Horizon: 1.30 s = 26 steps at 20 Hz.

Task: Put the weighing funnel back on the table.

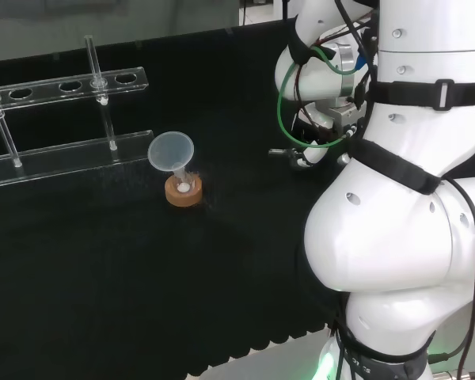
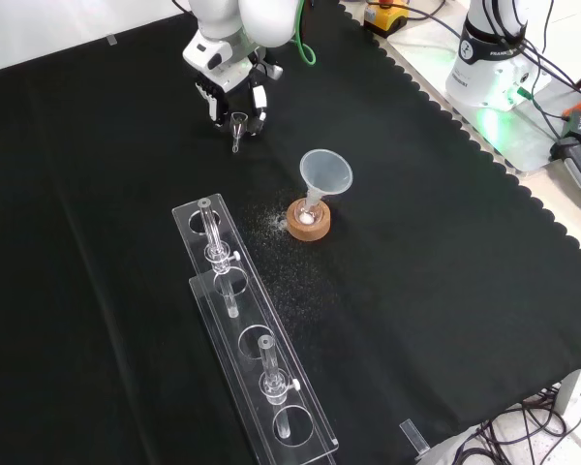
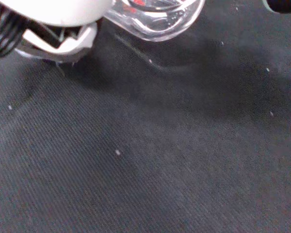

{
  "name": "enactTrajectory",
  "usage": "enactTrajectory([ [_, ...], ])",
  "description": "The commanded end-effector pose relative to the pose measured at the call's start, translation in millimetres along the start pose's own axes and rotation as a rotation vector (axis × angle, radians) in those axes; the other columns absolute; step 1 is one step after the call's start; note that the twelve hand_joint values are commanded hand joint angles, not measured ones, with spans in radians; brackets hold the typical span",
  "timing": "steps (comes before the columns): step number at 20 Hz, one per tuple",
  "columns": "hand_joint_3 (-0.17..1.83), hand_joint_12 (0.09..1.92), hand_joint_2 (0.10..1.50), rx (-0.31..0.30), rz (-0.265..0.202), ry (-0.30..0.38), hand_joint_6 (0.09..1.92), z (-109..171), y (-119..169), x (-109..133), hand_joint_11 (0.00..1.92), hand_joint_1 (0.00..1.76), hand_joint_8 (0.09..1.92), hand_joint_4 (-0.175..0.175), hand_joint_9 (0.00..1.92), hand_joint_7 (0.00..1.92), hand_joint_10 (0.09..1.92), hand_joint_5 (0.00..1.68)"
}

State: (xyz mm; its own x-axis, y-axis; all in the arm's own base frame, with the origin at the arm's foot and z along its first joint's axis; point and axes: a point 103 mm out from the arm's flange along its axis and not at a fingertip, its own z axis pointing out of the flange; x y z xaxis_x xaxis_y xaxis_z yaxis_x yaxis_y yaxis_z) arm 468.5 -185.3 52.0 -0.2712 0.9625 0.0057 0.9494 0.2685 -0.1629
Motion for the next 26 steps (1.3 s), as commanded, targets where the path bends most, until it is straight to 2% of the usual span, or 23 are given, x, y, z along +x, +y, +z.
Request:
enactTrajectory([
  [1, 0.96, 0.45, 0.45, 0.036, -0.034, -0.008, 0.59, 6, -2, 0, 1.7, 1.21, 0.58, -0.175, 1.77, 1.69, 0.18, 1.4],
  [2, 0.95, 0.46, 0.45, 0.051, -0.038, 0.001, 0.61, 5, -1, 0, 1.71, 1.21, 0.58, -0.165, 1.77, 1.69, 0.18, 1.39],
  [3, 0.9, 0.47, 0.49, 0.081, -0.035, 0.009, 0.61, 4, -2, -2, 1.71, 1.19, 0.57, -0.067, 1.75, 1.64, 0.16, 1.38],
  [4, 0.82, 0.5, 0.5, 0.11, -0.034, 0.014, 0.61, 2, -1, -3, 1.69, 1.11, 0.57, -0.09, 1.72, 1.57, 0.14, 1.3],
  [5, 0.73, 0.54, 0.52, 0.132, -0.035, 0.016, 0.67, 2, -2, -5, 1.63, 1.02, 0.59, -0.125, 1.65, 1.46, 0.1, 1.15],
  [6, 0.65, 0.6, 0.53, 0.149, -0.036, 0.018, 0.75, 2, -2, -6, 1.55, 0.95, 0.62, -0.142, 1.56, 1.33, 0.09, 0.95],
  [8, 0.55, 0.72, 0.54, 0.179, -0.037, 0.014, 0.89, 1, -2, -6, 1.41, 0.86, 0.71, -0.147, 1.43, 1.14, 0.09, 0.66],
  [10, 0.48, 0.85, 0.55, 0.201, -0.037, 0.01, 0.87, -1, -2, -6, 1.27, 0.78, 0.76, -0.142, 1.32, 0.99, 0.09, 0.52],
  [12, 0.43, 0.95, 0.56, 0.216, -0.036, 0.004, 0.81, -3, -2, -6, 1.15, 0.73, 0.79, -0.137, 1.23, 0.89, 0.09, 0.45],
  [13, 0.41, 1.01, 0.56, 0.243, -0.033, -0.006, 0.76, -7, -3, -6, 1.07, 0.69, 0.8, -0.135, 1.17, 0.82, 0.09, 0.41],
  [15, 0.35, 1.17, 0.56, 0.249, -0.021, -0.009, 0.61, -25, -9, -6, 0.83, 0.59, 0.8, -0.134, 1.0, 0.62, 0.09, 0.32],
  [19, 0.2, 1.34, 0.58, 0.204, -0.015, 0.004, 0.35, -61, -20, 0, 0.53, 0.47, 0.83, -0.14, 0.78, 0.35, 0.09, 0.27],
  [23, 0.11, 1.41, 0.61, 0.146, -0.014, -0.021, 0.18, -96, -32, 17, 0.37, 0.42, 0.83, -0.147, 0.69, 0.24, 0.09, 0.27],
  [26, 0.08, 1.43, 0.61, 0.111, -0.015, -0.039, 0.14, -117, -38, 34, 0.32, 0.41, 0.83, -0.15, 0.66, 0.21, 0.09, 0.27],
])
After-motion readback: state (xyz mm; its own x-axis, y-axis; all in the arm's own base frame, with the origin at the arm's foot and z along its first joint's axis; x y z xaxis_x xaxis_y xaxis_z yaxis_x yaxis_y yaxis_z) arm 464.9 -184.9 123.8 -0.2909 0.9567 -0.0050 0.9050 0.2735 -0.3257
